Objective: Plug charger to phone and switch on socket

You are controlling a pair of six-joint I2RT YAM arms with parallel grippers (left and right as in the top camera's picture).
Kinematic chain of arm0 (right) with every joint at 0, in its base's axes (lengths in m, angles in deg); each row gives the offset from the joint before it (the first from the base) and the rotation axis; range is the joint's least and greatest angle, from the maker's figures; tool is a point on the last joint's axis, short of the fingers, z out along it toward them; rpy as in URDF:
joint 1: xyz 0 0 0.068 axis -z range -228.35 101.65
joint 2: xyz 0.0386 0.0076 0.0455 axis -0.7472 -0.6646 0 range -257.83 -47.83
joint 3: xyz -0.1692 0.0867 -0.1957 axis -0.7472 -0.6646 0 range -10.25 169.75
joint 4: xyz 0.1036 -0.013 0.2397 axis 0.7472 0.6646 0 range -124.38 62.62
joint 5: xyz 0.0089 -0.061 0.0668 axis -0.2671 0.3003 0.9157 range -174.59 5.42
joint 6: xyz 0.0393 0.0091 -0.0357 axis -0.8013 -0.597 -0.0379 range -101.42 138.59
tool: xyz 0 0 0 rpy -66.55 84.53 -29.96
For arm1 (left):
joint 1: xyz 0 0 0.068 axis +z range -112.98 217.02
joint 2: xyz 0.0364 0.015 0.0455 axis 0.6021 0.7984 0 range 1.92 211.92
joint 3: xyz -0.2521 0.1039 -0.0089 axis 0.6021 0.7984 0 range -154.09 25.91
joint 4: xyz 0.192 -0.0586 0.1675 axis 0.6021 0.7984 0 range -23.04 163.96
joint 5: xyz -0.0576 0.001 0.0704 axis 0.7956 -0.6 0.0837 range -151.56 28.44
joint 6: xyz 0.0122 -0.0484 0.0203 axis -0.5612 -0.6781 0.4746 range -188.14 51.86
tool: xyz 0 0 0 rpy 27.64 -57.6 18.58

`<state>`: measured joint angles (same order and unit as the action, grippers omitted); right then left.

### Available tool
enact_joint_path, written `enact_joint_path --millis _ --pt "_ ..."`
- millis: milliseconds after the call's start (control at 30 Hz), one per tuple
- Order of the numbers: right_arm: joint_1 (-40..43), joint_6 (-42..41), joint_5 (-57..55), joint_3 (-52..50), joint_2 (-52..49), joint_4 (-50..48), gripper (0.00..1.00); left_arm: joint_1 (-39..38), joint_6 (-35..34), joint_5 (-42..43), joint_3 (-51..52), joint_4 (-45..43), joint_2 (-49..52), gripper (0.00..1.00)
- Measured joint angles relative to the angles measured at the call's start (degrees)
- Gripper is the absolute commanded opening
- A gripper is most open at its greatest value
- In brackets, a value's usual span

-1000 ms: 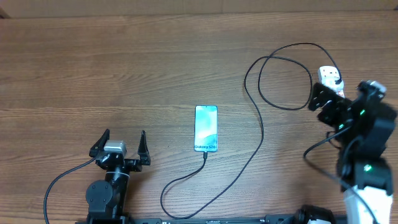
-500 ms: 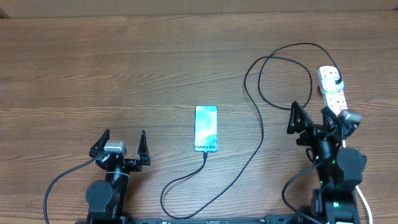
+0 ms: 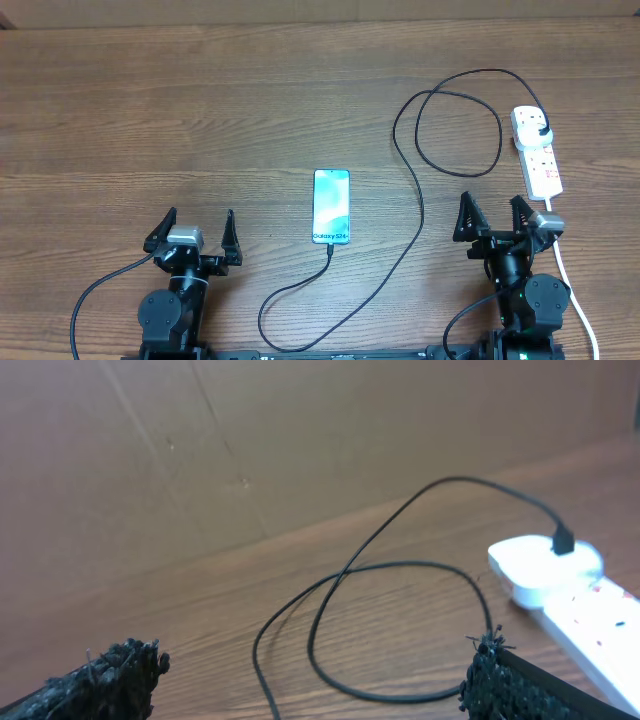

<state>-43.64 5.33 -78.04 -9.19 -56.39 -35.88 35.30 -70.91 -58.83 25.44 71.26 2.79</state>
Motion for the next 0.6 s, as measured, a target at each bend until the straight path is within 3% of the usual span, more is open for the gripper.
enact_joint_path --millis 333,600 --pt "0.00 5.81 -0.66 0.00 0.70 3.87 1.00 0.00 0.00 0.00 0.00 0.00 0.00 0.99" --pt "-1.09 9.22 -1.03 0.00 7.96 5.64 1.00 0.00 0.00 0.00 0.00 0.00 0.00 1.00"
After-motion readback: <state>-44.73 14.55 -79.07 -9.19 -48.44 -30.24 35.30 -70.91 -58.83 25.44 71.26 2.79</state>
